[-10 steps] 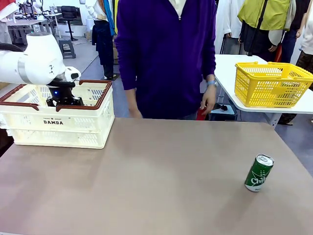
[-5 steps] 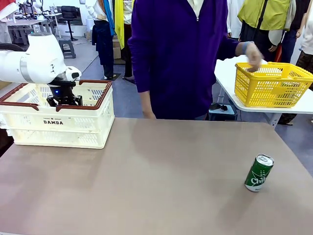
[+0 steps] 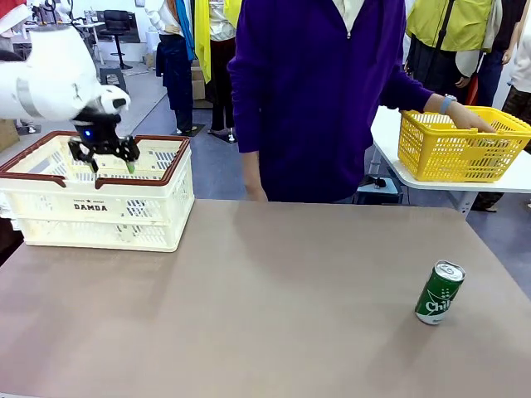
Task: Place the drinks into the Shopping basket.
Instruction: Pick up one drink and place it into the Shopping basket.
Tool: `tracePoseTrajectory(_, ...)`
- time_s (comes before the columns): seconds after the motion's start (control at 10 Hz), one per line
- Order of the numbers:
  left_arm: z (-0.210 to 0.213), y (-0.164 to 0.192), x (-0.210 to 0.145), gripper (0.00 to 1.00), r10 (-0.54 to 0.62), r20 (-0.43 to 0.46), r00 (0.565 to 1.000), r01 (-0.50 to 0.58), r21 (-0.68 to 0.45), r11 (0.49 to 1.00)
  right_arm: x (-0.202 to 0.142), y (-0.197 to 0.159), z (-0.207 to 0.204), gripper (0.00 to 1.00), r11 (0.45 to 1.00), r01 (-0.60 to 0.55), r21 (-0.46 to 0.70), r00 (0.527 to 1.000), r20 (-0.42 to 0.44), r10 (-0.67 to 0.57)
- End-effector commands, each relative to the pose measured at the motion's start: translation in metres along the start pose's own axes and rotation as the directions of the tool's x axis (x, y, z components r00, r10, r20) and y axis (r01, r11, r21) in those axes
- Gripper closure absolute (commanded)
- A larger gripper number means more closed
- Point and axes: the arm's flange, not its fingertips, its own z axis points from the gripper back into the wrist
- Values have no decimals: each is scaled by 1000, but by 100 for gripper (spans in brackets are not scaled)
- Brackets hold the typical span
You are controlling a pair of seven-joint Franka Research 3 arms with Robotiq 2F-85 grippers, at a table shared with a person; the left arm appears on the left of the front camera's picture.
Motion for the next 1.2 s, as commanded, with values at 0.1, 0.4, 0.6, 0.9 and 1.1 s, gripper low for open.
tracePoseTrajectory(0.1, 127, 36, -38, 0, 238, -23, 971, -233, -327, 916, -1, 4, 1, 0, 1000, -3, 1, 1000, -9, 3)
tracePoseTrajectory(0.4, 157, 119, -124, 0, 166, -187, 968, -249, -784, 568, -1, 4, 1, 0, 1000, -3, 1, 1000, -9, 3)
tracePoseTrajectory(0.6, 121, 180, -187, 0, 203, -219, 954, -290, -847, 447, -1, 4, 1, 0, 1000, -3, 1, 1000, -9, 3)
tracePoseTrajectory(0.9, 50, 201, -244, 0, 208, -107, 972, -177, -919, 353, -1, 4, 1, 0, 1000, -3, 1, 1000, -9, 3)
tracePoseTrajectory(1.1, 94, 204, -237, 0, 227, -180, 957, -255, -896, 364, -1, 4, 1, 0, 1000, -3, 1, 1000, -9, 3)
